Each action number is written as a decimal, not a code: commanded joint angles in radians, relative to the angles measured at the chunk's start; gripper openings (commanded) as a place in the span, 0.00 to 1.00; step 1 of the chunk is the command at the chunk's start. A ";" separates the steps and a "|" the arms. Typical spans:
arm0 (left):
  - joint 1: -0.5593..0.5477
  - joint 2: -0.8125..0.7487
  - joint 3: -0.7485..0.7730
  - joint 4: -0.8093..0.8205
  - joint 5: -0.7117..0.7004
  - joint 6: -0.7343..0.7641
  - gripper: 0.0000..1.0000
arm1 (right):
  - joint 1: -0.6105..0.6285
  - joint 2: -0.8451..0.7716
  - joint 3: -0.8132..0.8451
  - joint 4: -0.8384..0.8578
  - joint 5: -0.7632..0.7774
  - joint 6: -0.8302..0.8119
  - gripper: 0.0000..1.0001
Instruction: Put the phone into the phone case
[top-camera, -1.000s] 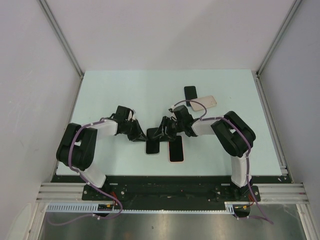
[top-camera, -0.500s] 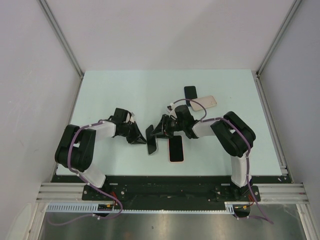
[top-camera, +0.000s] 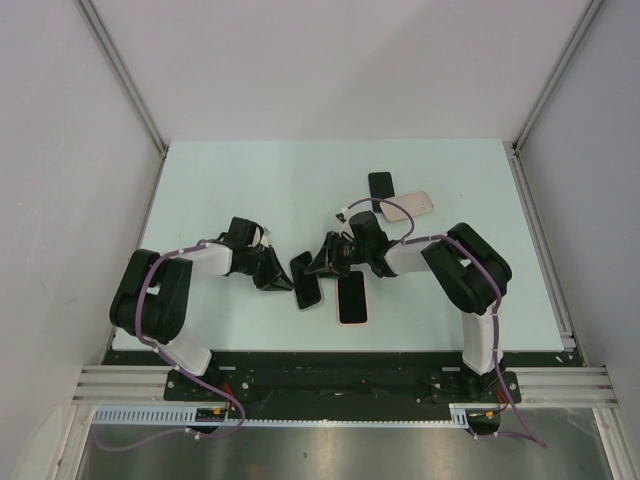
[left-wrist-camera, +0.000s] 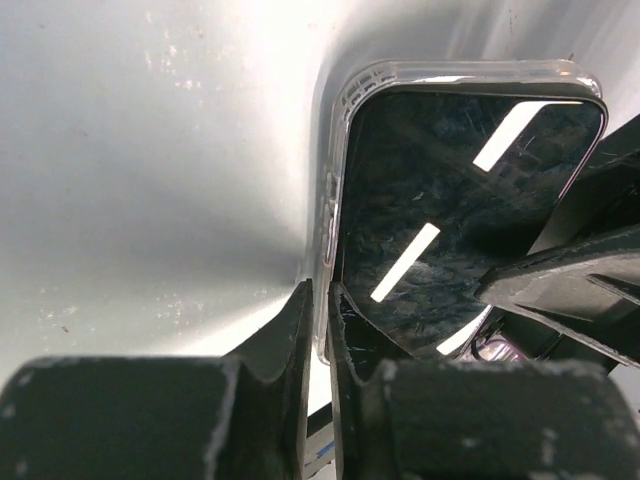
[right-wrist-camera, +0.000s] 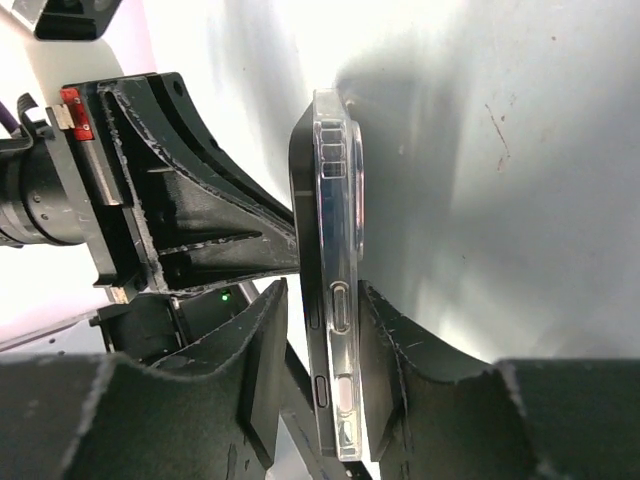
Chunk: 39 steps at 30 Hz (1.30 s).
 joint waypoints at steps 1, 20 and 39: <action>-0.013 0.001 0.000 -0.016 0.020 0.010 0.14 | 0.011 -0.031 0.013 -0.009 0.008 -0.033 0.36; 0.042 -0.298 0.034 -0.076 0.059 0.109 0.67 | -0.018 -0.224 0.012 -0.070 -0.048 -0.065 0.00; 0.041 -0.495 -0.093 0.387 0.434 -0.161 0.42 | -0.027 -0.350 -0.189 0.491 -0.196 0.289 0.04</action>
